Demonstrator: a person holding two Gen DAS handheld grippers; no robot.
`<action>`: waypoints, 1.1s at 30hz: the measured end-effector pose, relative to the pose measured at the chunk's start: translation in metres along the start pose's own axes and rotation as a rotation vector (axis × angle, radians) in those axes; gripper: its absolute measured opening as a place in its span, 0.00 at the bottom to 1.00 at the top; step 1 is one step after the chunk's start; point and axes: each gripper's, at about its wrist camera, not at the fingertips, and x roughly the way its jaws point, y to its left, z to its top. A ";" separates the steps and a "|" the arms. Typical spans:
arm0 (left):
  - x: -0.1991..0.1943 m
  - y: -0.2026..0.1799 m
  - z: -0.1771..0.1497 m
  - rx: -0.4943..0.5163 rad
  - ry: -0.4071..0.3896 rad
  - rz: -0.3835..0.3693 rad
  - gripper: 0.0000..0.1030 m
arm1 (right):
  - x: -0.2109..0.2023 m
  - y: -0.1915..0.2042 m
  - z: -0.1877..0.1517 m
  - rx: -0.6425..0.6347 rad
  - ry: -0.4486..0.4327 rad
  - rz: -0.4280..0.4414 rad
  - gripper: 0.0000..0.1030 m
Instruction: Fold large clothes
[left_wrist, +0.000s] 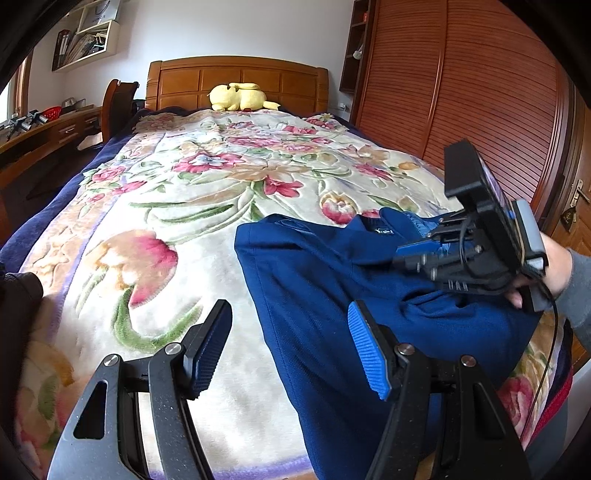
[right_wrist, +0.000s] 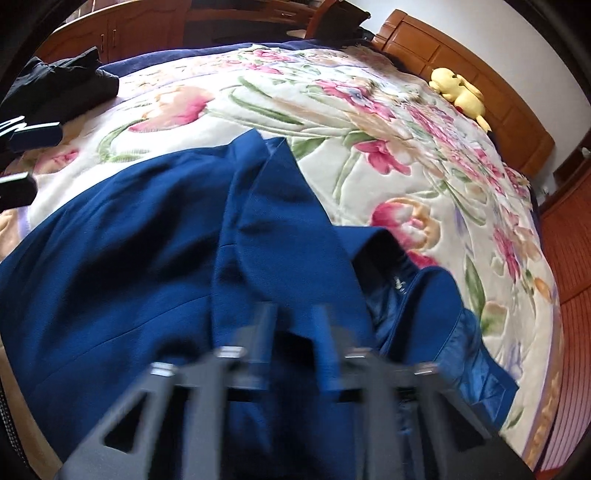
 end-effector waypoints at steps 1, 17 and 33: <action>0.000 0.000 0.000 0.000 0.000 0.000 0.64 | 0.000 -0.004 0.001 0.006 -0.004 -0.004 0.09; 0.001 0.001 -0.002 0.003 0.002 0.001 0.64 | 0.003 -0.082 0.022 0.345 -0.075 -0.253 0.20; 0.003 -0.003 -0.003 0.014 0.008 -0.003 0.64 | 0.034 0.018 -0.027 0.177 0.057 0.110 0.43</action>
